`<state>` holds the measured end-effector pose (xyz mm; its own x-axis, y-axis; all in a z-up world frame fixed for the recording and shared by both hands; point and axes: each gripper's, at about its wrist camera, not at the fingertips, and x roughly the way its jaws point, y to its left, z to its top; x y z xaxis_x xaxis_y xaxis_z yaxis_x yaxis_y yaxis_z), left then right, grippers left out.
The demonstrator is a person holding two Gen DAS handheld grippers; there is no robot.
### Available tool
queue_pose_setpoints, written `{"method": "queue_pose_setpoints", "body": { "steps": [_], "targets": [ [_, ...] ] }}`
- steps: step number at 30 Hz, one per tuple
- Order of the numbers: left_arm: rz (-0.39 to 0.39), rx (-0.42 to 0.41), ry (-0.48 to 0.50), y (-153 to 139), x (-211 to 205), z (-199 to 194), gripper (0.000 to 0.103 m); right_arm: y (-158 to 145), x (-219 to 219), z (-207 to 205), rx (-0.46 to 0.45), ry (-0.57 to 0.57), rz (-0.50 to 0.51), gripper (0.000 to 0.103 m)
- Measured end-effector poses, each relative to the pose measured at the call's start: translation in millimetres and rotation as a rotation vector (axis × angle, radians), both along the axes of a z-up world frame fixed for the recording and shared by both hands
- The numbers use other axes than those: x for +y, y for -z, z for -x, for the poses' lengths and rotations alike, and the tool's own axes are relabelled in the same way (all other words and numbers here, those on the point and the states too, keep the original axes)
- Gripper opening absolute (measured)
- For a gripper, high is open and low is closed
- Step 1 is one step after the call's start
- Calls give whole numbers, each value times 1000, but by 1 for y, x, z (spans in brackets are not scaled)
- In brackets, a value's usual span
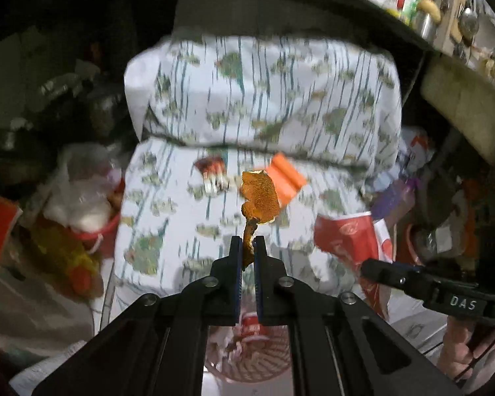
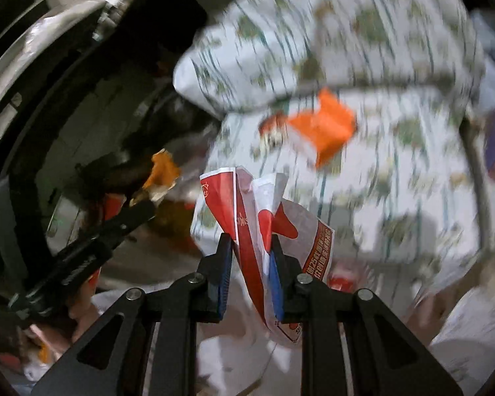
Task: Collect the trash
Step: 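Lift the wrapper with the left gripper while the right lifts the paper bag, then lower both items into the pink basket and open both grippers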
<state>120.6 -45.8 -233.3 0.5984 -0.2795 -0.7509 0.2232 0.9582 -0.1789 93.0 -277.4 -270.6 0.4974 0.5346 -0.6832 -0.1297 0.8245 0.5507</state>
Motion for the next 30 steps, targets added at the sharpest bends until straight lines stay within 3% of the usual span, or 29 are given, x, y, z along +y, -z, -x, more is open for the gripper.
{"method": "queue_pose_setpoints", "body": {
  "steps": [3,13,18,25,27,29,30],
  "targets": [
    [-24,38,2,20,-5,-1,7,25,5,-7,68,-17,24,20],
    [-60,175,67,74,-17,-2,7,63,20,-20,168,-69,57,21],
    [-75,203,85,83,-22,-1,7,75,33,-25,176,-87,134,22],
    [-82,219,70,87,-16,-4,8,78,30,-28,187,-60,118,27],
    [-88,226,67,89,-15,-4,18,77,28,-29,187,-53,112,36],
    [-82,227,57,90,-11,-4,36,77,26,-29,188,-39,104,49],
    [-85,221,49,88,-9,-4,41,77,24,-28,187,-33,94,50]
  ]
}}
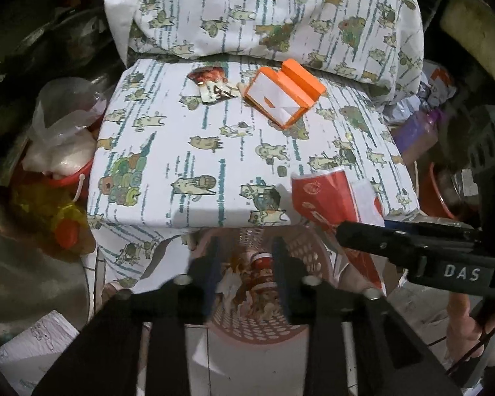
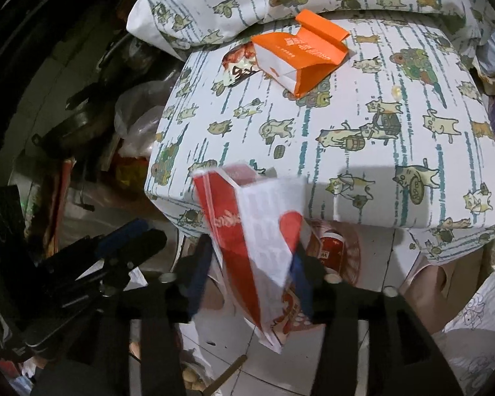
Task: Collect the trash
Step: 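Lower both items into the pink basket and open both grippers, then move both grippers back over the box toward the orange paper bag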
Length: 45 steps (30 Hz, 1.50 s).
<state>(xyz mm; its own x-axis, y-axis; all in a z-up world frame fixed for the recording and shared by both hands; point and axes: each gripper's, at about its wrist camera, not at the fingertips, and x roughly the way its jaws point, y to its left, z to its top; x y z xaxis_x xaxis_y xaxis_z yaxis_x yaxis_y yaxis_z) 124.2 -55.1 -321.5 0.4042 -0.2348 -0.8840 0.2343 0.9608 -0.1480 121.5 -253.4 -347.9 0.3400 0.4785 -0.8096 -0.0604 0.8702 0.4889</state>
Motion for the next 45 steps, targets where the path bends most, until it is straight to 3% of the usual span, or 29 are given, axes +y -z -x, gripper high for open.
{"method": "queue_pose_setpoints", "body": {
  "steps": [2,7,11,15,25,31,35,43,45],
  "targets": [
    [-4,-18,-19,-4,3,0,65,0,-1,0,7,-1,-26,51],
    [13,-69,-67,-22,17,-4,71,-4,3,1,-5,-9,-50,61],
    [11,-113,-108,-34,29,-8,72,-12,2,3,-50,16,-16,65],
    [-39,-175,-130,-43,32,-8,72,-21,0,3,-101,39,46,67],
    [-32,-217,-179,-56,44,-9,74,-42,2,7,-228,68,152,81],
    [-46,-291,-234,-77,49,-8,85,-50,10,1,-283,83,249,81],
    [-34,-332,-247,-90,54,-6,85,-60,11,-3,-318,98,265,86],
    [-67,-374,-276,-105,56,-3,86,-74,24,-2,-399,82,409,87],
    [-122,-391,-339,-109,60,-2,86,-76,25,-1,-415,106,457,87]
  ]
}}
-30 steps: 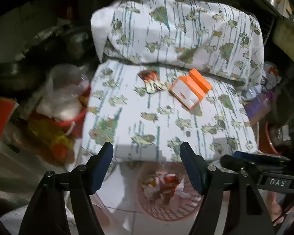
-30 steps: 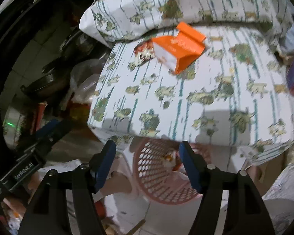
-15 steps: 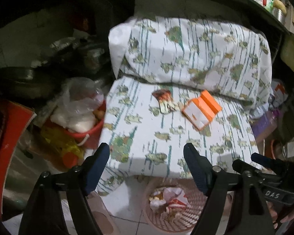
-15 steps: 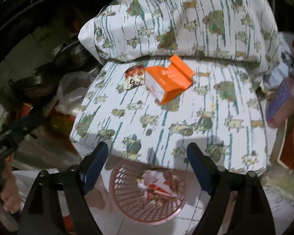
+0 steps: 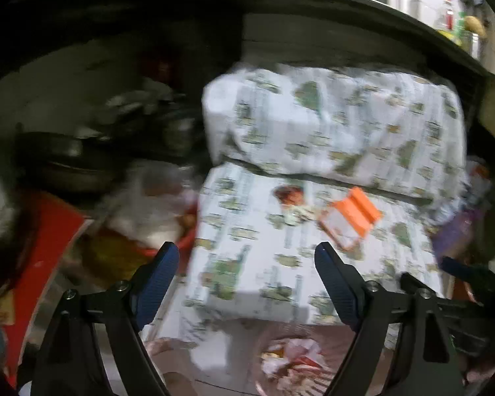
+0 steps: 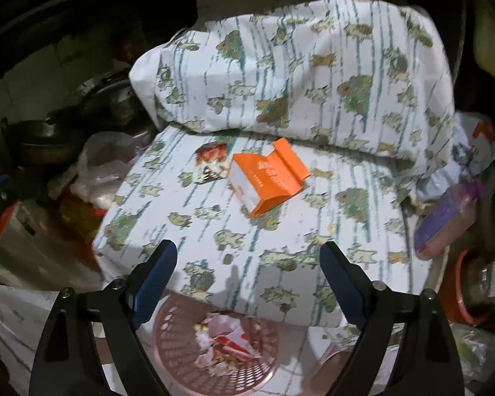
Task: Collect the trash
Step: 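Move both grippers back over the box toward the orange paper bag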
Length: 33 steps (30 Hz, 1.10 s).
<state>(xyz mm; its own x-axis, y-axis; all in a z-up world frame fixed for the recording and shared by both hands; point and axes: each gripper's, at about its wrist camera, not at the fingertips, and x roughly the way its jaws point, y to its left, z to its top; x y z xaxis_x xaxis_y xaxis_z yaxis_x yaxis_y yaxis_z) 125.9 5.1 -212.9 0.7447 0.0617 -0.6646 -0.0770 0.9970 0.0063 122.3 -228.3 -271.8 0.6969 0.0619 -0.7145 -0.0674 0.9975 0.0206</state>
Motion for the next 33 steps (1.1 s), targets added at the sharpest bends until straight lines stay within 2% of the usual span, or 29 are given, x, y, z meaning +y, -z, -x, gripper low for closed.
{"method": "queue_pose_setpoints", "body": {
  "steps": [2,5,11,14,19,22,23,25,29,33],
  "targets": [
    [-37,-23,-45,-4,3,2,86,-2,0,3,-41,48,52,87],
    [-13,-37,-47,-11,11,2,86,-5,0,4,-79,48,77,87],
    [-13,-11,-28,-9,14,-3,86,-8,1,6,-118,41,25,87],
    [-28,-10,-14,-7,9,-6,86,-6,7,8,-122,25,32,87],
    [43,-68,0,-13,11,-2,90,-9,15,10,-158,-2,80,87],
    [27,-129,-19,-20,13,2,96,2,13,7,-100,-19,75,88],
    [10,-148,-29,-22,12,3,102,7,12,5,-71,-25,73,88],
    [-13,-172,-46,-23,11,3,103,15,11,0,-20,-44,62,88],
    [-8,-154,-29,-20,10,1,103,16,12,0,-26,-59,93,88],
    [-48,-146,-47,-15,8,-4,103,7,17,-11,-16,-115,132,88]
  ]
}}
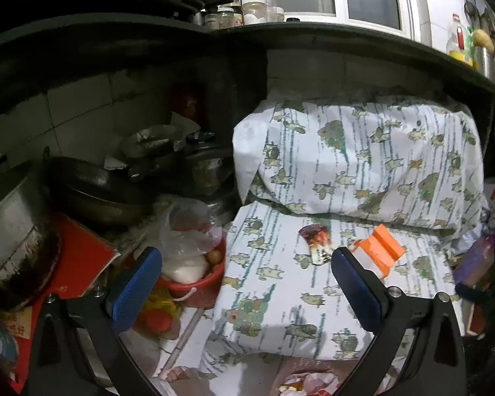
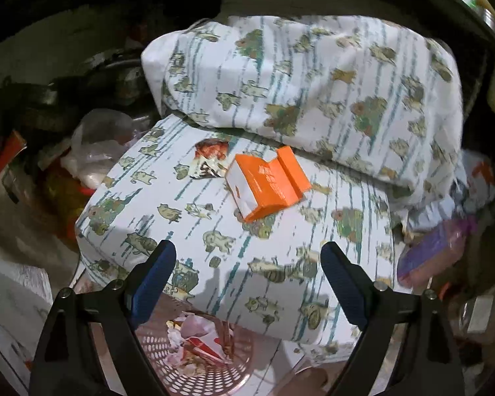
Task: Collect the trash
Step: 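Move both grippers back over the box toward the orange paper bag, then grasp the orange paper bag with the right gripper while the left approaches the snack wrapper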
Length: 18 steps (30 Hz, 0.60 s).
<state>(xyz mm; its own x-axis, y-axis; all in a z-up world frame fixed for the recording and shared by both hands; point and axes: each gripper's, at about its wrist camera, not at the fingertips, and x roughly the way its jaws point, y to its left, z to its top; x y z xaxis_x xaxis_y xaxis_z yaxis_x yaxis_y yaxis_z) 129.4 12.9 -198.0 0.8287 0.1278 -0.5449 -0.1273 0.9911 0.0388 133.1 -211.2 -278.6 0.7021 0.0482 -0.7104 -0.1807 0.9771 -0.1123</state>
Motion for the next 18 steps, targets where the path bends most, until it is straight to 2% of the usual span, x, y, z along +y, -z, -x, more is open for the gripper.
{"method": "queue_pose_setpoints", "body": {
  "steps": [4,7,10,12,15,16,18],
  "targets": [
    [23,27,20,3,-2,-12,103,-21,-7,-22,-27,-19,49,88],
    [11,35,12,3,-4,-19,103,-36,-19,-43,-58,-7,48,88],
    [89,81,94,-10,-5,-38,103,-45,-34,-68,-58,19,19,88],
    [116,53,138,-27,-3,-51,103,-47,-46,-89,-29,90,-22,88],
    [19,-32,71,-40,-7,-77,103,-45,-64,-113,35,130,-155,88],
    [7,-25,56,-40,-8,-85,103,-45,-70,-123,51,146,-190,88],
    [55,0,67,-37,-6,-104,103,-41,-77,-138,60,174,-212,88]
  ]
}}
